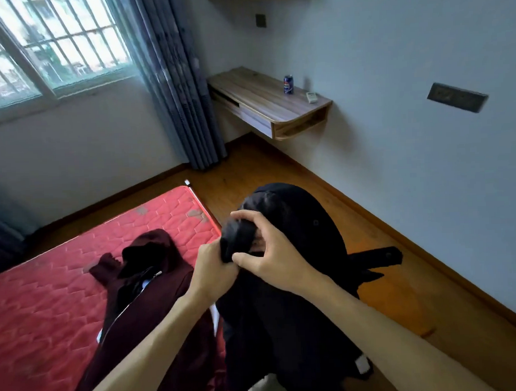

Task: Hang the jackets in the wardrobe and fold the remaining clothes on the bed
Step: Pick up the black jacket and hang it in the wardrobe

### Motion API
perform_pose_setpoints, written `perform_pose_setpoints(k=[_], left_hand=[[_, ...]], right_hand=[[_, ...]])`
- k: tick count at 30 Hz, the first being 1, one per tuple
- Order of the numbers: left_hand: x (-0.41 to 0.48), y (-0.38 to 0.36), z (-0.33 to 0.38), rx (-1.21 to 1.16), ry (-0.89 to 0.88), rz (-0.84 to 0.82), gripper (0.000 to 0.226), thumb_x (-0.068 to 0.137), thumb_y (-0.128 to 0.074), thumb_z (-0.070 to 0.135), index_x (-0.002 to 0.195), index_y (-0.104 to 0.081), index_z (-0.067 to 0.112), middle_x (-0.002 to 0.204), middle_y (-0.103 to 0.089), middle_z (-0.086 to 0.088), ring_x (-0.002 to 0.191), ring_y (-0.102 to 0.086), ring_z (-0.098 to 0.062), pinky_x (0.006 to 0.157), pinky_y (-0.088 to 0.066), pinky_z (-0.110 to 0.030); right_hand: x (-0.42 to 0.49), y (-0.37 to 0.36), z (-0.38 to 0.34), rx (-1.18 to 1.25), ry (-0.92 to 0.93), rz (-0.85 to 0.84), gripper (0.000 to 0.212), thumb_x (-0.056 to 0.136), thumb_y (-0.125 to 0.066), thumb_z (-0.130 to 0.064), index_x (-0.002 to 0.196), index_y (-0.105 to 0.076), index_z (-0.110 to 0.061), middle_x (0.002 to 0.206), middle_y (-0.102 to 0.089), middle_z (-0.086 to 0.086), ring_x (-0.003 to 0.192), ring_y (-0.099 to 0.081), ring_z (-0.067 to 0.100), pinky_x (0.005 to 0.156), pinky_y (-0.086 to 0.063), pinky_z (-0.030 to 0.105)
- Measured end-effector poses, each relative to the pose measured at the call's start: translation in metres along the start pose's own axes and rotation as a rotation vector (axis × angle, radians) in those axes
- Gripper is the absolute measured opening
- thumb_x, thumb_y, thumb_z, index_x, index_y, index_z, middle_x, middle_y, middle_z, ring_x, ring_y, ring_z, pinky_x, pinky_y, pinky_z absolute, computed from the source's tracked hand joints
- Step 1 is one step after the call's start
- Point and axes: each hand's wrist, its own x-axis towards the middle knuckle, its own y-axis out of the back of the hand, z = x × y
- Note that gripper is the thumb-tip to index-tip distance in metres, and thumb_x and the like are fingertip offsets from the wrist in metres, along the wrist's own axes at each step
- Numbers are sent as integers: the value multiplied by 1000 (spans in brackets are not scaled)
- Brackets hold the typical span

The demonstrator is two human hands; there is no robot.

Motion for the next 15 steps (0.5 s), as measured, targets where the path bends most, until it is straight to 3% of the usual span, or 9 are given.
perform_pose_setpoints(k=[3, 5, 7, 8, 10, 13, 14, 15], left_hand=[[13, 36, 5, -28, 63, 183, 23, 63, -51, 3, 56, -51, 25, 49, -54, 18, 48, -43, 2, 47, -35, -25], [21, 59, 13, -50, 104, 307, 17, 65, -52, 4, 56, -51, 18, 51, -47, 16, 51, -38, 2, 48, -33, -27], [31, 82, 27, -129, 147, 444, 28, 71, -52, -6, 56, -52, 18, 49, -46, 18, 49, -36, 5, 45, -32, -20], [36, 95, 35, -181, 164, 514, 36, 71, -51, -12, 54, -51, 20, 46, -44, 19, 48, -34, 5, 43, -30, -18], [47, 125, 48, -275, 162, 632, 39, 69, -49, -13, 49, -46, 20, 45, -39, 19, 52, -34, -2, 44, -27, -21], [55, 168, 68, -385, 90, 769, 33, 66, -47, -11, 53, -42, 19, 53, -36, 12, 58, -34, -10, 48, -26, -24], [55, 180, 76, -397, 68, 805, 31, 66, -47, -11, 55, -43, 18, 55, -37, 10, 58, -35, -10, 48, -26, -24], [54, 190, 84, -397, 43, 835, 31, 67, -47, -11, 56, -43, 17, 57, -38, 9, 58, -35, -9, 48, -27, -24]], right_hand=[[5, -3, 5, -156, 33, 13, 80, 84, -74, -14, 150, -29, -27, 120, -59, -11, 111, -58, -1, 98, -48, 18], [3, -3, 16, -282, 5, 45, 72, 86, -73, -25, 146, -34, -29, 123, -52, -14, 116, -51, -2, 99, -43, 15], [1, 2, 24, -380, -81, 64, 61, 84, -73, -44, 136, -45, -29, 124, -48, -15, 117, -48, -1, 92, -38, 6], [1, 5, 30, -403, -181, 80, 66, 80, -74, -55, 133, -47, -28, 126, -46, -13, 118, -47, 1, 89, -37, 6], [4, 11, 46, -396, -408, 74, 98, 67, -72, -73, 144, -39, -21, 138, -42, -6, 124, -45, 10, 94, -39, 16], [11, -5, 62, -190, -657, -163, 129, 58, -68, -85, 153, -23, -10, 143, -45, -1, 128, -48, 17, 100, -44, 26], [13, -19, 65, -27, -692, -237, 130, 54, -68, -87, 150, -29, -8, 136, -55, -1, 121, -56, 16, 98, -49, 29], [17, -38, 66, 144, -692, -286, 120, 53, -71, -84, 139, -42, -5, 118, -66, -2, 104, -65, 13, 87, -55, 29]])
